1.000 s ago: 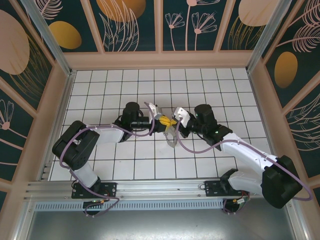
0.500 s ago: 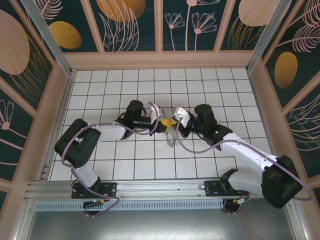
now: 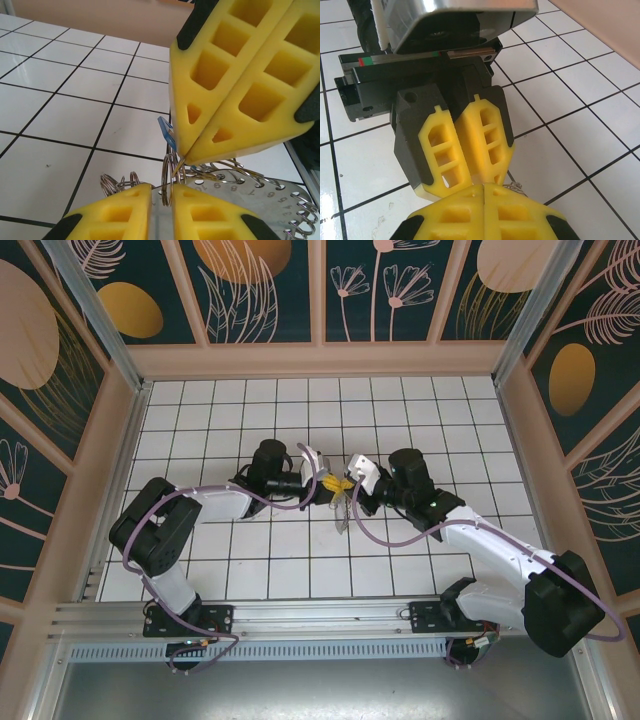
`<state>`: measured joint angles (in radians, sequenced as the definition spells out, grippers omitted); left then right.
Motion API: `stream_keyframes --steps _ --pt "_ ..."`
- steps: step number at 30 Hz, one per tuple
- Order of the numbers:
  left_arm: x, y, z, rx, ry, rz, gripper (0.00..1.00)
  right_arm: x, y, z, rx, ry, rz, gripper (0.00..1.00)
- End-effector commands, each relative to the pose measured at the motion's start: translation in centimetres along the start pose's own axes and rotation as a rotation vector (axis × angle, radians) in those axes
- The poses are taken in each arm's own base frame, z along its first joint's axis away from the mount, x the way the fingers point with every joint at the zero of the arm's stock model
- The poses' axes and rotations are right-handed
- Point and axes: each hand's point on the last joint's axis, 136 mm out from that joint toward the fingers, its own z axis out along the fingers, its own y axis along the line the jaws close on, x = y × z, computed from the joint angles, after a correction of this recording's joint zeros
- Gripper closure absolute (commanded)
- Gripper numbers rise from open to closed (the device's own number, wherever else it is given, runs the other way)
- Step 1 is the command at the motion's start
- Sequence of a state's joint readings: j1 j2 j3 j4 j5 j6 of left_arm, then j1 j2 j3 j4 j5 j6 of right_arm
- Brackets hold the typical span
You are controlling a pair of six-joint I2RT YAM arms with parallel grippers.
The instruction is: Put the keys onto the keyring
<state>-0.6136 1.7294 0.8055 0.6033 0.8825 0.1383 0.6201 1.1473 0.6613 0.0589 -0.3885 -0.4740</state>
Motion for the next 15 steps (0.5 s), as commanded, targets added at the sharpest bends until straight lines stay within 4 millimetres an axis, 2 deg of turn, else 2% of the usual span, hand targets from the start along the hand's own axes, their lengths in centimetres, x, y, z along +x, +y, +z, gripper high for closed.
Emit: stream_keyframes --steps 1,6,9,12,15 --pt "-0.93 -0.48 -0.28 0.023 -0.037 0.041 0.81 -2.19 -0.29 -0.55 0.016 -0.054 -0.041 1.0" --pt "-1.11 -0.42 -0.26 0.023 -0.037 0.044 0.83 -2.36 -0.14 -0.52 0.004 -0.059 -0.043 1.0" --pt "-1.04 -0.34 -0.22 0.019 -0.034 0.043 0.89 -2.43 -0.07 -0.53 0.0 -0.061 -0.043 1.0" --pt "-0.91 -0.3 -0.26 0.014 -0.032 0.041 1.0 -2.39 -0.14 -0.56 0.004 -0.059 -0.043 1.0" --pt "-0.57 -0.01 -0.28 -0.008 -0.028 0.037 1.0 -2.14 -0.39 -0.67 0.02 -0.051 -0.027 1.0"
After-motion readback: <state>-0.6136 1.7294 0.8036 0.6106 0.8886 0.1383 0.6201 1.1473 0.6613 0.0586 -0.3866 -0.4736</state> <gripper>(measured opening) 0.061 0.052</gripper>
